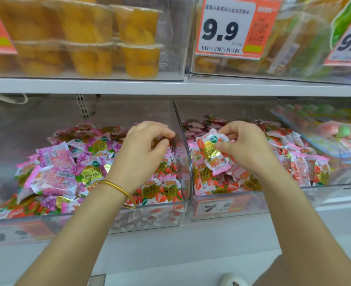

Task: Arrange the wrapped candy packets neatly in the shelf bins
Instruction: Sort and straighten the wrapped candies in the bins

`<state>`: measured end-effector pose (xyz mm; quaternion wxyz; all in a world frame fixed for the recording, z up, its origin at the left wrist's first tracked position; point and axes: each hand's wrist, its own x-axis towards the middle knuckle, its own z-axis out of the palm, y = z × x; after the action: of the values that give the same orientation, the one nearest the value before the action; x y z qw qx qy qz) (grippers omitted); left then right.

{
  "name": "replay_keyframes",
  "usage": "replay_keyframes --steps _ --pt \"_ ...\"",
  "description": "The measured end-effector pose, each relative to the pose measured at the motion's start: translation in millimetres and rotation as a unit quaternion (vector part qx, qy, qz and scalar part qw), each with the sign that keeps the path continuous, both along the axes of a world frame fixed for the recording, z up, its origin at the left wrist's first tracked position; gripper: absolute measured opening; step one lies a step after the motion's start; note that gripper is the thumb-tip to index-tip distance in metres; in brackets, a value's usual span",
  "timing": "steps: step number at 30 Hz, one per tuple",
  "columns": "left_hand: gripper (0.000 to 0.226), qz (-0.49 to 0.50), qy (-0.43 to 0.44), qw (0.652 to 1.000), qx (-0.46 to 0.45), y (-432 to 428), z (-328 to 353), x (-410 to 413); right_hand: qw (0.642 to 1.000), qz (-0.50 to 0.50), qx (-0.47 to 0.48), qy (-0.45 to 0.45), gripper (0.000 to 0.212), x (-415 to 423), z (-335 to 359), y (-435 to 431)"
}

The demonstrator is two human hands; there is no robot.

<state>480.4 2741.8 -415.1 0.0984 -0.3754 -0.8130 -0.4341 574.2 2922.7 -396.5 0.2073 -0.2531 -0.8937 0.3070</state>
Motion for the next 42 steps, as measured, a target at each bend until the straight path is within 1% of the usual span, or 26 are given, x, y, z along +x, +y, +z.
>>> replay_keyframes --steps 3,7,10,14,16,19,21,23,26,28,30,32,33,35,38,42 --pt "0.023 -0.005 -0.006 1.0 -0.002 -1.5 -0.1 1.0 0.999 0.008 -0.041 0.004 0.006 -1.8 -1.8 -3.1" --pt "0.023 -0.011 -0.008 1.0 0.005 -2.7 0.7 1.1 0.998 0.017 -0.047 0.032 0.014 -3.2 -2.3 -9.5" --pt "0.023 -0.02 -0.023 0.999 0.02 -3.1 3.3 3.6 0.992 0.023 -0.077 0.096 0.016 -2.5 0.9 -12.0" --pt "0.021 -0.028 -0.077 0.995 0.064 -4.1 7.0 4.7 0.976 0.048 -0.115 0.178 0.009 -1.4 11.0 -17.2" --pt "0.019 -0.041 -0.131 0.984 0.113 -5.9 10.8 3.8 0.972 0.083 -0.112 0.19 0.011 0.0 17.0 -24.4" --pt "0.017 -0.101 -0.213 0.953 0.189 -9.3 17.0 4.3 0.963 0.14 -0.101 0.205 0.016 -2.4 22.3 -41.9" --pt "0.018 -0.139 -0.234 0.936 0.223 -11.8 18.7 4.1 0.959 0.165 -0.1 0.208 0.017 -8.3 21.0 -54.7" --pt "0.017 -0.144 -0.225 0.937 0.226 -15.6 18.0 0.7 0.959 0.175 -0.095 0.201 0.017 -15.1 16.8 -65.8" --pt "0.02 -0.106 -0.229 0.949 0.189 -24.1 15.7 -7.9 0.967 0.18 -0.083 0.163 0.023 -22.6 10.8 -74.4" --pt "0.026 -0.082 -0.239 0.956 0.147 -30.7 12.7 -13.4 0.975 0.187 -0.042 0.114 0.027 -25.9 7.0 -76.2" --pt "0.029 -0.058 -0.205 0.973 0.084 -36.7 7.8 -18.2 0.979 0.191 0.041 0.064 0.024 -28.2 4.3 -76.4" --pt "0.026 -0.023 -0.14 0.99 -0.004 -42.2 2.5 -21.0 0.971 0.19 0.146 0.017 0.02 -28.3 5.0 -76.1" --pt "0.024 -0.006 -0.114 0.992 -0.048 -44.3 -0.3 -21.4 0.965 0.193 0.176 0.0 0.02 -28.3 5.7 -75.3" --pt "0.023 0.0 -0.101 0.989 -0.109 -46.7 -5.7 -20.8 0.959 0.214 0.185 -0.026 0.02 -28.5 6.1 -74.2" --pt "0.029 -0.008 -0.081 0.979 -0.189 -46.1 -12.0 -19.0 0.947 0.246 0.193 -0.069 0.023 -30.6 1.7 -75.7" --pt "0.033 -0.026 -0.025 0.961 -0.273 -46.2 -15.0 -19.1 0.914 0.24 0.294 -0.145 0.025 -33.3 -6.4 -75.2"
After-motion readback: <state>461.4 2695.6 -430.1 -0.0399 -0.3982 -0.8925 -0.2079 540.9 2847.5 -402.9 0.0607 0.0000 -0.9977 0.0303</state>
